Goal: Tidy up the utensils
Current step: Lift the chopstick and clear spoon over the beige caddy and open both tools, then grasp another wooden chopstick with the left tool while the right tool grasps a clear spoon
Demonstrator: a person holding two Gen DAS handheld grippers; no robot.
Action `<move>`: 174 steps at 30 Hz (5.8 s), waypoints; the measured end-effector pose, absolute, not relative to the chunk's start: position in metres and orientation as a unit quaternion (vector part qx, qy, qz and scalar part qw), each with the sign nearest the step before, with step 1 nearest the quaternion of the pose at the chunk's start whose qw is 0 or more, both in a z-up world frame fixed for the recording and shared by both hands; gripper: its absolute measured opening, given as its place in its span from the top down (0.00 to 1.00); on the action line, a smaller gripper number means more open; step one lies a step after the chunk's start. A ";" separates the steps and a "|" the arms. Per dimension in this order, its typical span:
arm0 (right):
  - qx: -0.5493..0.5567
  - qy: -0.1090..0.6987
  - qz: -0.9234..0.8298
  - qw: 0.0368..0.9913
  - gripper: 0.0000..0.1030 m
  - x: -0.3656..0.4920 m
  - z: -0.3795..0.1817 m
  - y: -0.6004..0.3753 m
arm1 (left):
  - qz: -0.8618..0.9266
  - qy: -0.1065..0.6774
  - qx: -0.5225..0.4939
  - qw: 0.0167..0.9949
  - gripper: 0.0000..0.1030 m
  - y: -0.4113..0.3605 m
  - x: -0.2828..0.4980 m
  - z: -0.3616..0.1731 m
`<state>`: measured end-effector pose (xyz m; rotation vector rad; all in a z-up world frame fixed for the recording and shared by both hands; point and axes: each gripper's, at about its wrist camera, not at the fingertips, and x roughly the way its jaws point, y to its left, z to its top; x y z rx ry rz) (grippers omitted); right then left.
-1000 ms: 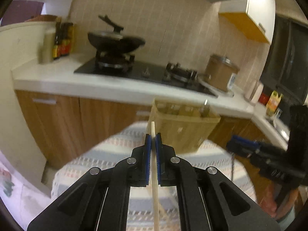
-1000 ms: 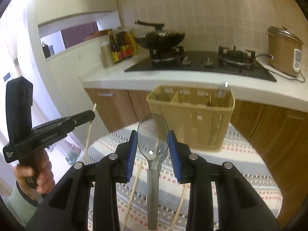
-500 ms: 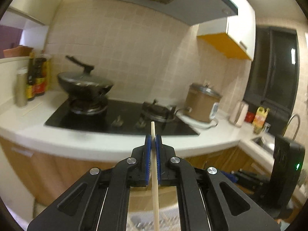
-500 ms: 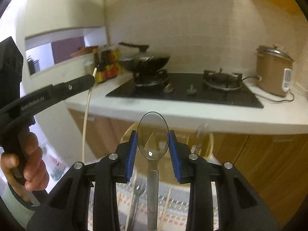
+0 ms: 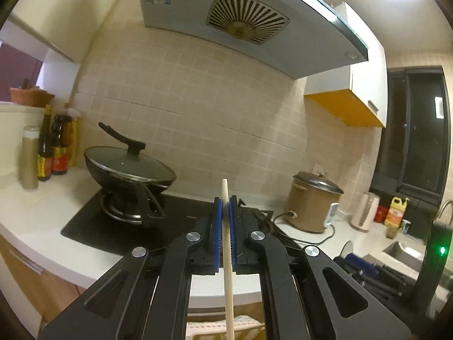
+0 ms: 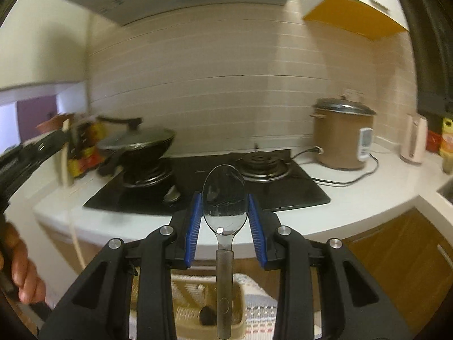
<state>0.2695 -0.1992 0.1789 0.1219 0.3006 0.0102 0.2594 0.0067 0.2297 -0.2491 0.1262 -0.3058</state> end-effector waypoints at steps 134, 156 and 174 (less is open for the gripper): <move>-0.004 0.580 0.141 0.802 0.92 0.217 -0.052 -0.111 | -0.163 0.530 -0.076 0.829 0.95 0.046 0.179 -0.053; 0.055 0.569 0.158 0.805 0.57 0.252 -0.036 -0.129 | -0.181 0.564 -0.026 0.806 0.82 0.034 0.209 -0.051; -0.093 0.557 0.137 0.814 0.71 0.234 -0.055 -0.072 | -0.165 0.564 -0.028 0.809 0.80 0.031 0.206 -0.050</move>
